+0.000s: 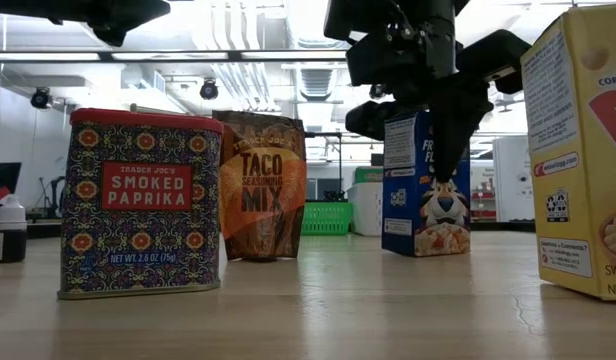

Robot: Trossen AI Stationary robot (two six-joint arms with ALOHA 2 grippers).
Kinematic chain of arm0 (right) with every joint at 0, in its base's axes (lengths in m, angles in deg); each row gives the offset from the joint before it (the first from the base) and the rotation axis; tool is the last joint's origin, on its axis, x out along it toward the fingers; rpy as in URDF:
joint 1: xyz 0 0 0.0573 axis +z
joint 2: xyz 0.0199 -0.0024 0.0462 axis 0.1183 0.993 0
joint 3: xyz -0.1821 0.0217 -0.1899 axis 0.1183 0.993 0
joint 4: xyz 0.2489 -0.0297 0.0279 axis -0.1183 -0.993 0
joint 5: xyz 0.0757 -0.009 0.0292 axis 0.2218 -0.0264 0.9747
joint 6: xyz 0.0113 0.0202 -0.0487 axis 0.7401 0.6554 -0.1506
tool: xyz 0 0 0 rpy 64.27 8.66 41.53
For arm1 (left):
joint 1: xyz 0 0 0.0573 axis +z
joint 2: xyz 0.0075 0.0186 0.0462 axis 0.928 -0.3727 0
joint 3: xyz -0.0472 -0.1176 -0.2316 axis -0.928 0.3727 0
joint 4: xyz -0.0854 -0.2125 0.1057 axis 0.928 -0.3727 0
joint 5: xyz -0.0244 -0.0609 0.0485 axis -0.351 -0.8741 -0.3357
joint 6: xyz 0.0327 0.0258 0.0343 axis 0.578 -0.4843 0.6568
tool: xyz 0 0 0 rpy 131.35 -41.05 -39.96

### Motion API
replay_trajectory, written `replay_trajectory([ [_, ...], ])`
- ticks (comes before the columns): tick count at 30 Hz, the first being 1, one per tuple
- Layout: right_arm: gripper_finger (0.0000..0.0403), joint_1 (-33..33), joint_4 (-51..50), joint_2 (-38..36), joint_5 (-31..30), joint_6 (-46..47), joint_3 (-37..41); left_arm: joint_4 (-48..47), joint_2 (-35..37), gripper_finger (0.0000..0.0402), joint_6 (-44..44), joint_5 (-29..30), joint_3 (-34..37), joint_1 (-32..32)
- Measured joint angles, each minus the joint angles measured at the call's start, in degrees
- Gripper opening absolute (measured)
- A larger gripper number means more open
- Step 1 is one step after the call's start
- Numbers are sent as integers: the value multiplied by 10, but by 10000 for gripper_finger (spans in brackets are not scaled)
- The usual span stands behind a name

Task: Pick & Place Kitchen Items
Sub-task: Put the blue cereal box into the white bin

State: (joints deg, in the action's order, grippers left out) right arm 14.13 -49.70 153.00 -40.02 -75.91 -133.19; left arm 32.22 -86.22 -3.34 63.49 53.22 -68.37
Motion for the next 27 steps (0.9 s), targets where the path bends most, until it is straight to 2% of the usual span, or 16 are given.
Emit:
replay_trajectory([
  [7, 167, -1, -1, -1, 0, 0, 0, 0, 0, 39, 0, 0, 0, 0],
  [16, 181, -1, -14, -4, 0, -9, -6, 0, 0, 39, 0, 0, 0, 0],
  [27, 155, -10, -22, -4, -1, -13, -14, 0, 0, 39, 0, 0, 0, 0],
])
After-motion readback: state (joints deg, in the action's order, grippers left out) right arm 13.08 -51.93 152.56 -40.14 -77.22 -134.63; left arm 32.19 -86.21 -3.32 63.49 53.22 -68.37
